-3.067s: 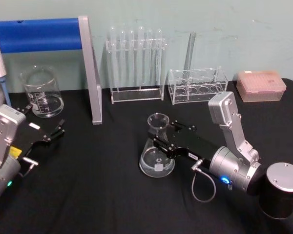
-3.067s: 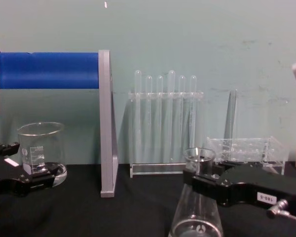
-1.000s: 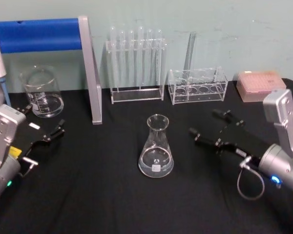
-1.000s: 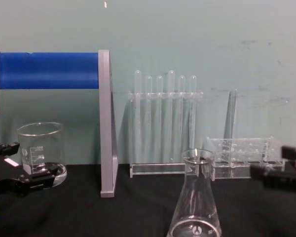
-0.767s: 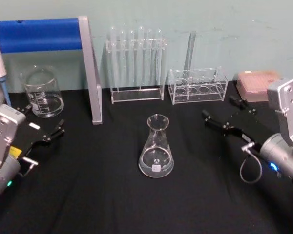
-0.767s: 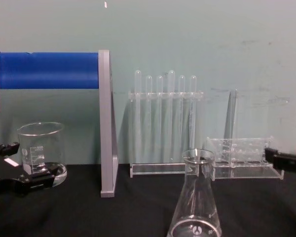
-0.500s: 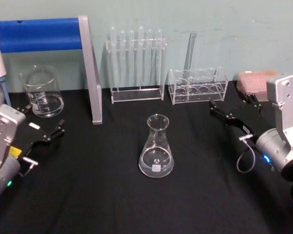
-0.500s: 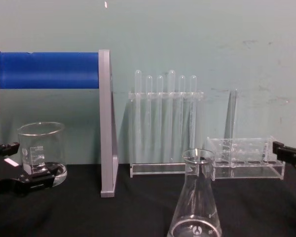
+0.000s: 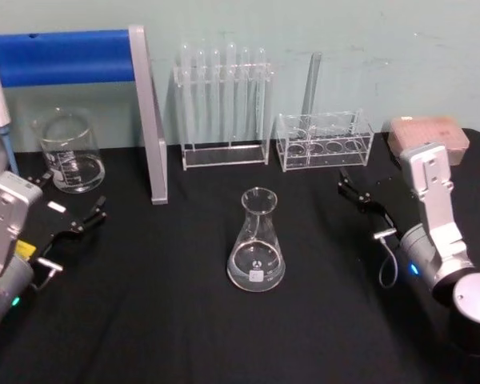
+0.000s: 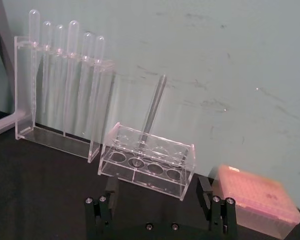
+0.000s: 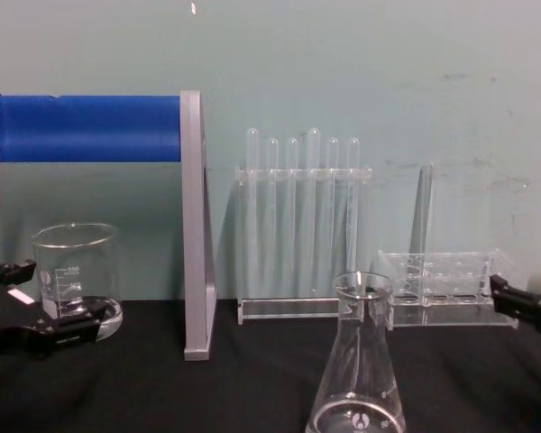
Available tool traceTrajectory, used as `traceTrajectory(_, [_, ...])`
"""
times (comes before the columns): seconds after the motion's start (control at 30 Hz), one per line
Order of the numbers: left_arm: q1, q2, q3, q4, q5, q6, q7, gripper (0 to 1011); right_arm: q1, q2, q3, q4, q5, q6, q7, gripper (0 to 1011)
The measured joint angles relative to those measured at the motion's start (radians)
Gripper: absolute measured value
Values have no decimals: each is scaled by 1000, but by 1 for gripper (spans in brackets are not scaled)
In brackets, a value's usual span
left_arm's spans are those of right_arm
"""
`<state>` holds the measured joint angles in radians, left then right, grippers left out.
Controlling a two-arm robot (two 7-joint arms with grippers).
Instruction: Grasp the erlenmeyer flask with one hand, shake it three times, then place it back.
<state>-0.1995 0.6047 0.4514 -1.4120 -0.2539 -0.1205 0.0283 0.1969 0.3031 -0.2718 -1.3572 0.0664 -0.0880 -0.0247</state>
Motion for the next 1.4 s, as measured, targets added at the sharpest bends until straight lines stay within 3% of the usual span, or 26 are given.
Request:
traceTrajectory(0.2, [0,0,0,0,0,0,0,1001,0,-2,-8,9,-48,-16,-14,1000])
traceTrajectory(1.4, [0,0,0,0,0,0,0,1001,-1,1,-7,5,-35,-12,-8,1000])
